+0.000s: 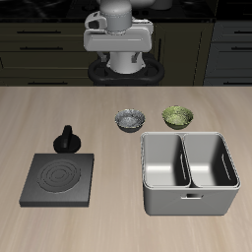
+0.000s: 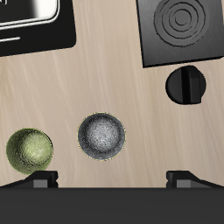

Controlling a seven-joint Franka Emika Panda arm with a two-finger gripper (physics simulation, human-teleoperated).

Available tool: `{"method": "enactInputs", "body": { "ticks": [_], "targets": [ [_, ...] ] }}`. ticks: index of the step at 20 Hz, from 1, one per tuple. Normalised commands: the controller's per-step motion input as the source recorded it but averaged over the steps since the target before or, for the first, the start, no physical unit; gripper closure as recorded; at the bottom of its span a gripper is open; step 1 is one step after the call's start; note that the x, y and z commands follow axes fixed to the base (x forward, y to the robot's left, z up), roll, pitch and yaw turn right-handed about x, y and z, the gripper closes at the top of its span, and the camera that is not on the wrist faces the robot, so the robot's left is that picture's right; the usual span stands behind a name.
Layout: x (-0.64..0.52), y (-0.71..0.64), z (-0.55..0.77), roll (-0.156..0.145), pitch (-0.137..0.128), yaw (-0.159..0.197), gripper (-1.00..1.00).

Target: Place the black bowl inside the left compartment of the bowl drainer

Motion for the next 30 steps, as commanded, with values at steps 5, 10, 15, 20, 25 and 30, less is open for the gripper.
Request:
{"method": "enactInputs", "body": {
  "ticks": [5, 10, 15, 20, 25, 30],
  "targets": [
    [0.12, 0.03, -0.21, -0.007, 0.016, 0.023, -1.0],
    [0.1, -0.02, -0.24, 0.008, -0.01, 0.043, -1.0],
    [0.1, -0.19, -0.33, -0.021, 0.041, 0.055, -1.0],
    [0.11, -0.14, -0.38, -0.029, 0.046, 0.053, -1.0],
    [0.1, -0.09, -0.31, -0.017, 0.03, 0.029, -1.0],
    [0.08, 0.04, -0.17, 0.008, 0.013, 0.012, -1.0]
  ]
}}
